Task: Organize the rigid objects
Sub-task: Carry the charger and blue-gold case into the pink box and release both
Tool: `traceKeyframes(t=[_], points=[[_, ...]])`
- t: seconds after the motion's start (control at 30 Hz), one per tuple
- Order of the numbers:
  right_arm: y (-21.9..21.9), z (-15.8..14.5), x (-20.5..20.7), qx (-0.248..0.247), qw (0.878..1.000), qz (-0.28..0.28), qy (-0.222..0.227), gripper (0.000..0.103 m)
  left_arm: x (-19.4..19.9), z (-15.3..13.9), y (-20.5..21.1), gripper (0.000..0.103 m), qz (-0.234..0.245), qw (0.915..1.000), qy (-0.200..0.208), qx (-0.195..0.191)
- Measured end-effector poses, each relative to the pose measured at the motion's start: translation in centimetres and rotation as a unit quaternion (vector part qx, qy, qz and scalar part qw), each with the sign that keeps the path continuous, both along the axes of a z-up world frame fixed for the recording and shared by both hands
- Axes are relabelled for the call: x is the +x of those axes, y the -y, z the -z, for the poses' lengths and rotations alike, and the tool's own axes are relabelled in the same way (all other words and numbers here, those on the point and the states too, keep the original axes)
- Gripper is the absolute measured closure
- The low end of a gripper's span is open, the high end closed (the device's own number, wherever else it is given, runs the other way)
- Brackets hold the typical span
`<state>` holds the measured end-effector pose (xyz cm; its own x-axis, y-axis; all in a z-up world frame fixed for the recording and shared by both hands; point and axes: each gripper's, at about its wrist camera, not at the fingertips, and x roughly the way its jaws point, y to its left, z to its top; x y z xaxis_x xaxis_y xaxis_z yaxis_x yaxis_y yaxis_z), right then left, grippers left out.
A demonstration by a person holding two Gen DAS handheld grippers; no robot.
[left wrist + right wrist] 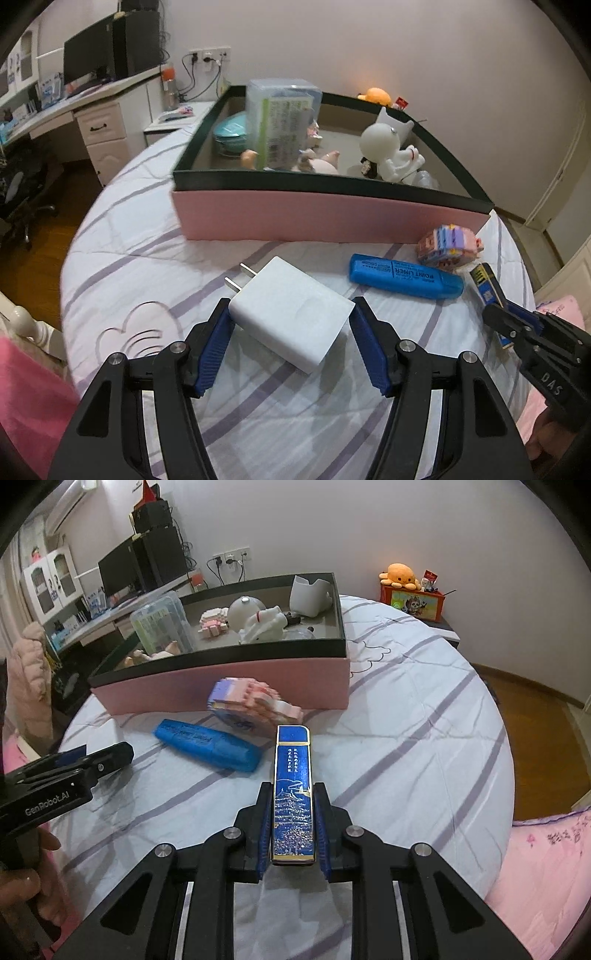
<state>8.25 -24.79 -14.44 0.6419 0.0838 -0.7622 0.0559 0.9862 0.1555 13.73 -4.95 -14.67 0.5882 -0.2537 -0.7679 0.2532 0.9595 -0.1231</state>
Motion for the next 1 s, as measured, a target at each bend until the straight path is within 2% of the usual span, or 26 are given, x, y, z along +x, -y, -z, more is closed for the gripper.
traceKeyframes(t=[0.3, 0.6, 0.8, 1.0], points=[[-1.3, -3.8, -1.4, 0.01, 0.999, -0.016, 0.04, 0.082, -1.0, -3.3, -0.8, 0.038, -0.005, 0.9994, 0.035, -0.001], [-2.2, -7.0, -0.4, 0.005, 0.996, -0.033, 0.077, 0.082, -1.1, -7.1, -0.5, 0.038, -0.003, 0.9963, 0.085, 0.005], [-1.6, -9.1, 2.6, -0.005, 0.994, -0.038, 0.1, 0.082, 1.3, -9.2, 1.4, 0.038, 0.004, 0.9935, 0.113, 0.009], [-0.2, -9.6, 7.3, -0.007, 0.994, -0.037, 0.098, 0.082, 4.9, -10.1, 4.4, 0.038, 0.017, 0.992, 0.125, 0.009]])
